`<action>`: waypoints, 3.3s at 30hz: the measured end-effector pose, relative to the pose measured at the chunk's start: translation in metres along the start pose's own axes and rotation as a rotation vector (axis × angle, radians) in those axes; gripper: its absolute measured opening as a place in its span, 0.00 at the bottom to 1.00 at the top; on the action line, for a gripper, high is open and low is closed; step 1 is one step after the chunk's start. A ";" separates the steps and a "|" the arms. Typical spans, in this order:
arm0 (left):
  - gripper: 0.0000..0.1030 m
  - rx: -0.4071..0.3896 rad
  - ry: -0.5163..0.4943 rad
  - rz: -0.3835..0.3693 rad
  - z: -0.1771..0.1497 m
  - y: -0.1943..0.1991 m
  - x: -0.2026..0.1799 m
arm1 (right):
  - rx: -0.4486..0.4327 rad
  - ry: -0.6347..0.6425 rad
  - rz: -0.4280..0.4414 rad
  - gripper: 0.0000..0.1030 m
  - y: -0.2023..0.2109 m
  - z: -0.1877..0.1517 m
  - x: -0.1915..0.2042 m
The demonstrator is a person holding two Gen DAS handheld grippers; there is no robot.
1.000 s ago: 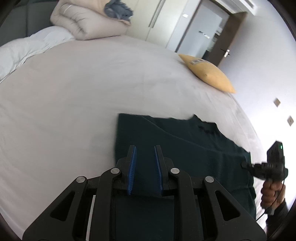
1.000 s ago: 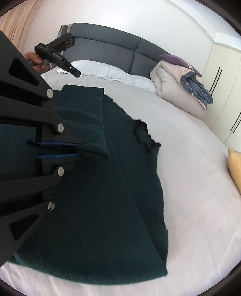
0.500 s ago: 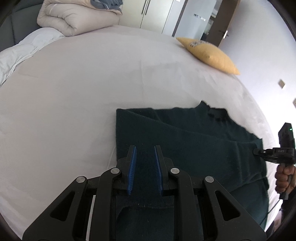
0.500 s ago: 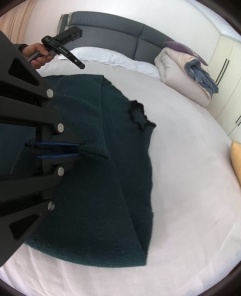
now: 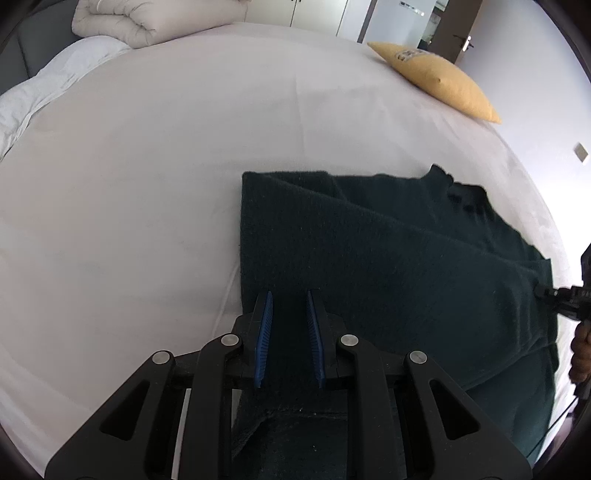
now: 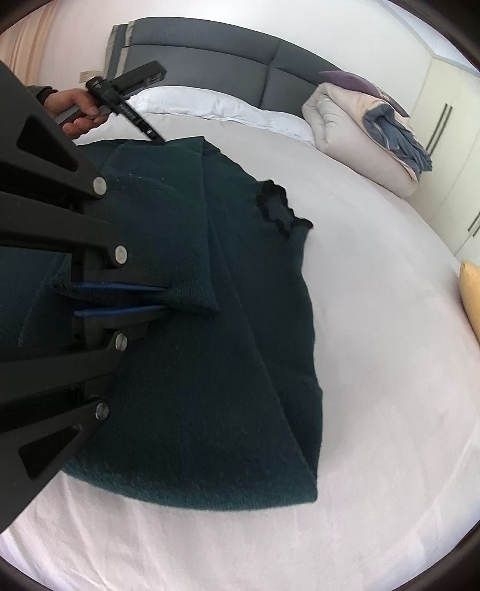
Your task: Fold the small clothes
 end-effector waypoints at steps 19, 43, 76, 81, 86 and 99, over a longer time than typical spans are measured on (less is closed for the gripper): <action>0.18 -0.010 -0.024 0.047 0.040 -0.027 -0.013 | -0.043 0.044 -0.088 0.08 -0.005 0.008 0.009; 0.18 -0.084 -0.046 0.041 0.017 -0.011 -0.004 | -0.064 0.153 0.112 0.39 -0.014 -0.041 0.044; 0.78 0.074 0.266 -0.254 -0.257 0.178 0.071 | -0.212 0.030 0.121 0.76 0.158 -0.260 -0.026; 0.78 0.135 0.222 -0.307 -0.284 0.186 0.061 | -0.186 0.040 0.104 0.76 0.171 -0.281 -0.036; 0.78 0.228 0.187 -0.352 -0.290 0.184 0.063 | -0.167 0.004 0.111 0.76 0.173 -0.296 -0.051; 0.76 0.326 0.209 -0.481 -0.292 0.170 0.080 | -0.148 -0.031 0.147 0.77 0.172 -0.295 -0.053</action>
Point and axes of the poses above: each gripper's, at about its wrist camera, not at the fingertips, and y roughly against the way its jaws point, x to its left, z to its top, the point moved 2 cm from there along -y, roughly the way its jaws point, and after that the axes turned 1 degree about -x, right-handed, at the moved point
